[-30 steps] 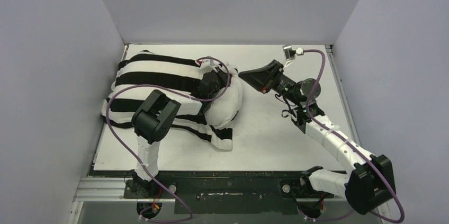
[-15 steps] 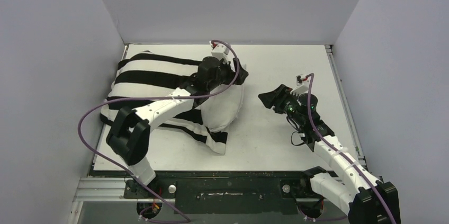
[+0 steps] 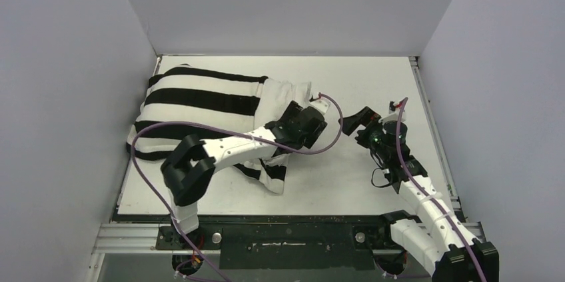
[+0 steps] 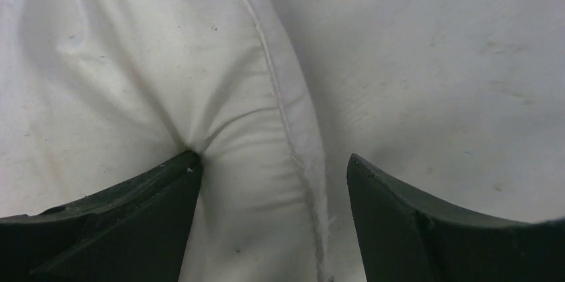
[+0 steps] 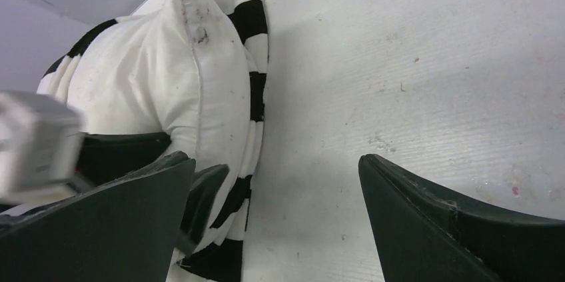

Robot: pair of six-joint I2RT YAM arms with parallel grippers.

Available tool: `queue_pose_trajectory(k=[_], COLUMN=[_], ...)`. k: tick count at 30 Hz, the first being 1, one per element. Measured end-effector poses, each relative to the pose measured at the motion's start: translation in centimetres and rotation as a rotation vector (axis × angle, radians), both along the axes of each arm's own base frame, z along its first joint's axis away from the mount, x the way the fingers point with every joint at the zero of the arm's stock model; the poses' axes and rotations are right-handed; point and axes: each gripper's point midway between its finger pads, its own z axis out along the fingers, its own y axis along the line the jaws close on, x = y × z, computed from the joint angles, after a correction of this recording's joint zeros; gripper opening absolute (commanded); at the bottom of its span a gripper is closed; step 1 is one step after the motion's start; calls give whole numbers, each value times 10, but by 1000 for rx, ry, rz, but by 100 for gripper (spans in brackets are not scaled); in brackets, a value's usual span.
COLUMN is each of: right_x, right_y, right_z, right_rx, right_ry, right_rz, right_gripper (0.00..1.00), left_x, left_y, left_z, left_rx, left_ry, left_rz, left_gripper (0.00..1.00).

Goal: Put the pillow into the pillowcase
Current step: Stuff the pillow into the pillowcase.

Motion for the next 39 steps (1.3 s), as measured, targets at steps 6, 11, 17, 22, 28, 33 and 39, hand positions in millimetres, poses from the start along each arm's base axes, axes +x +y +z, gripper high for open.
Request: queue_pose_trajectory(k=[6, 11, 17, 22, 28, 33, 39], right_x=[-7, -8, -2, 15, 44, 48, 56], right_y=[-3, 17, 68, 124, 154, 180, 199], right_z=[4, -17, -71, -84, -88, -80, -76], right_rx=[23, 127, 214, 303, 421, 477, 499], right_ry=[-52, -43, 137, 194, 213, 210, 206], right_rz=[10, 85, 180, 269, 274, 316, 348], right_gripper=[86, 61, 49, 46, 47, 48, 44], left_x=[21, 29, 60, 63, 54, 54, 52], left_y=[19, 22, 49, 65, 66, 67, 66], left_z=[-46, -27, 2, 2, -4, -1, -3], left_rx=[224, 127, -73, -124, -147, -171, -197], left_ry=[-20, 0, 46, 73, 99, 98, 105], left_rz=[91, 84, 139, 166, 152, 152, 148], left_gripper=[3, 0, 0, 0, 0, 0, 0])
